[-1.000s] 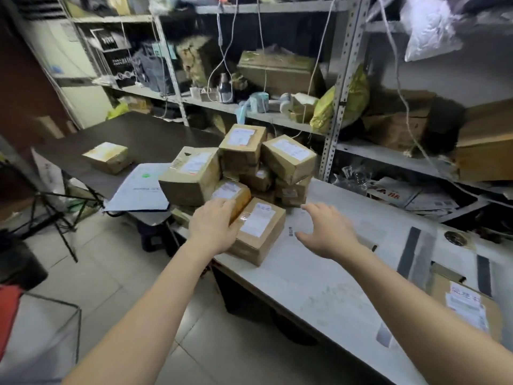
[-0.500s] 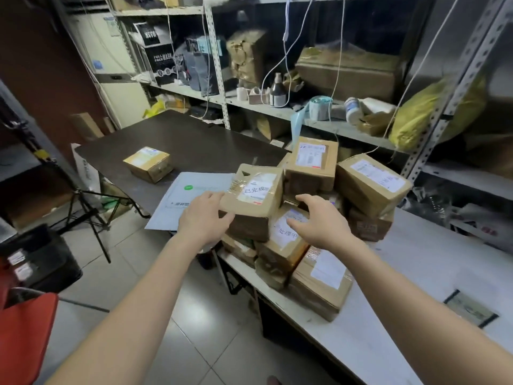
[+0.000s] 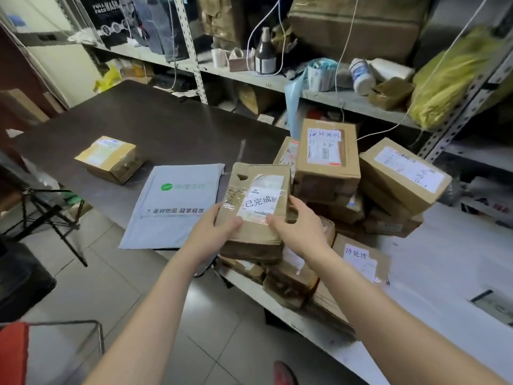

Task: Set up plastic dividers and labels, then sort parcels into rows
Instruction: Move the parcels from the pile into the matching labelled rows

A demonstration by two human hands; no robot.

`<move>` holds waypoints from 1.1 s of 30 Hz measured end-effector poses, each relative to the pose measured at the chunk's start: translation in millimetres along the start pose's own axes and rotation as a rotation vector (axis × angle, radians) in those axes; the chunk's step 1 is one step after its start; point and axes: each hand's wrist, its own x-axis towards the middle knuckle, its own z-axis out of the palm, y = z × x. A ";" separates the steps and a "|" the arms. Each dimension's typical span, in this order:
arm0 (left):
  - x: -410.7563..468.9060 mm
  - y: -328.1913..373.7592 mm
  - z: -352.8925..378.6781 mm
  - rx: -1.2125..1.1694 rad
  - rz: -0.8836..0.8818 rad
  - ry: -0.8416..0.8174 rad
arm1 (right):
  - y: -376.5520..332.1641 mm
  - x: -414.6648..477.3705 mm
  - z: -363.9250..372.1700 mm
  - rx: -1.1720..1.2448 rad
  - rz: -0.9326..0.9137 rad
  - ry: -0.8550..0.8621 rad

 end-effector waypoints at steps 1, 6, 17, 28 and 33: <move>0.7 -2.7 0.5 -0.009 0.028 -0.003 | -2.2 -2.8 1.8 0.015 0.008 0.014; -1.3 -16.1 -6.1 0.002 0.104 -0.060 | -13.8 -30.3 10.8 0.066 0.047 0.067; -53.8 16.3 -17.9 0.088 0.354 -0.125 | -17.7 -111.8 -7.5 0.217 0.005 0.286; -189.6 77.8 129.4 0.084 0.553 -0.306 | 63.5 -252.8 -159.7 0.270 -0.040 0.473; -279.9 89.6 230.8 0.072 0.603 -0.365 | 129.6 -339.7 -240.6 0.272 -0.032 0.540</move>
